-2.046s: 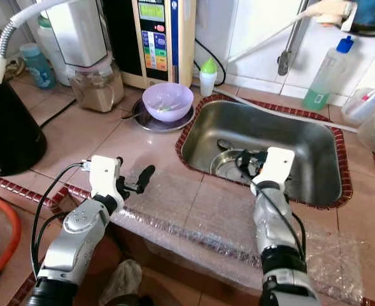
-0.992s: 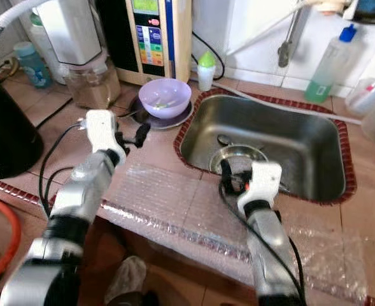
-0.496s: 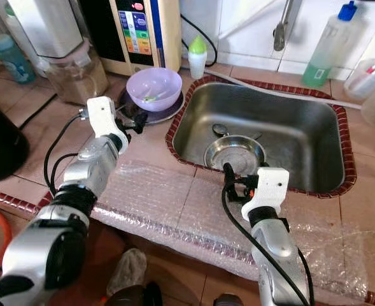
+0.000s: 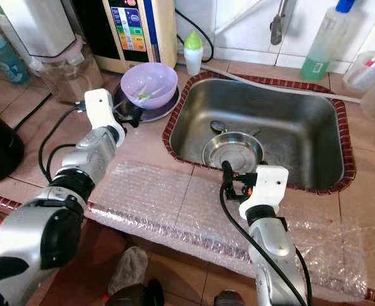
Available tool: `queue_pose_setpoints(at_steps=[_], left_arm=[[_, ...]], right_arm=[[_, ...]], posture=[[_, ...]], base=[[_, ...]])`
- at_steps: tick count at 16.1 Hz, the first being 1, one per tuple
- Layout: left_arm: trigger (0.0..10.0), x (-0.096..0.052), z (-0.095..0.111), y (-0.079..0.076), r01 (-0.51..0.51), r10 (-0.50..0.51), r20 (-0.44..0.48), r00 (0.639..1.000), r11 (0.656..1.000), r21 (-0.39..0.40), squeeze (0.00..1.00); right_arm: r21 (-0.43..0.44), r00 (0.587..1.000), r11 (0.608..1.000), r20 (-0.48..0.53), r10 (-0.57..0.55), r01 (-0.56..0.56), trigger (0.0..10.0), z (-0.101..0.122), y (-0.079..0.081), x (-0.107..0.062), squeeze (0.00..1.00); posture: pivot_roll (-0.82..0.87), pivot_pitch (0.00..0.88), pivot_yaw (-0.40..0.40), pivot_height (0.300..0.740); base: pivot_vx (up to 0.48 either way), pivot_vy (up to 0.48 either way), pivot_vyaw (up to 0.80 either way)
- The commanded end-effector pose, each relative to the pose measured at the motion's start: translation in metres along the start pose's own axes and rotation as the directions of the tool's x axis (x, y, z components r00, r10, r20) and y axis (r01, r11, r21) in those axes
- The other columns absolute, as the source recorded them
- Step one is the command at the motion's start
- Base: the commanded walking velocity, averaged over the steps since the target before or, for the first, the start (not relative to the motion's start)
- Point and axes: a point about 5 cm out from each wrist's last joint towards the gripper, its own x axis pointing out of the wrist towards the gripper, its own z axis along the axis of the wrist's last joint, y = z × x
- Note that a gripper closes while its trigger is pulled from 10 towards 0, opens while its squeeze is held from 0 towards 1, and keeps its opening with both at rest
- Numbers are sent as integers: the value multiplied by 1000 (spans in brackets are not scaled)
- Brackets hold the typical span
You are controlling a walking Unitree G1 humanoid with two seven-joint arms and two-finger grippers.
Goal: Kitchen organization
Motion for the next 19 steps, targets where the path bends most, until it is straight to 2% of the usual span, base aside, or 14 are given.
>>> queue_pose_setpoints(at_steps=[1, 4, 10, 15, 19], left_arm=[[10000, -1, -11, 10, -45, 47, -76, 996, 999, 26, 0], [10000, -1, -17, 15, -60, 62, -117, 991, 998, 21, 0], [10000, -2, -11, 23, -67, 71, -125, 990, 997, 34, 0], [10000, -5, -7, 38, -96, 104, -144, 984, 994, 61, 0], [10000, -12, -12, 48, -114, 126, -166, 978, 990, 78, 0]], right_arm=[[13, 998, 1000, -65, -2, 2, 10000, -11, 2, -3, 0], [17, 998, 1000, -60, 4, -3, 10000, -11, 4, 2, 0], [21, 998, 1000, -57, 13, -12, 10000, -13, 6, 10, 0], [24, 999, 1000, -49, 16, -15, 10000, -14, 6, 16, 0], [23, 999, 1000, -48, 15, -13, 10000, -15, 5, 19, 0]], posture=[[-167, 141, 128, 740], [-153, 128, 129, 740], [-124, 105, 130, 740], [-104, 86, 133, 740], [-89, 80, 133, 740]], base=[[0, 0, 0], [0, 0, 0], [0, 0, 0], [0, 0, 0], [0, 0, 0]])
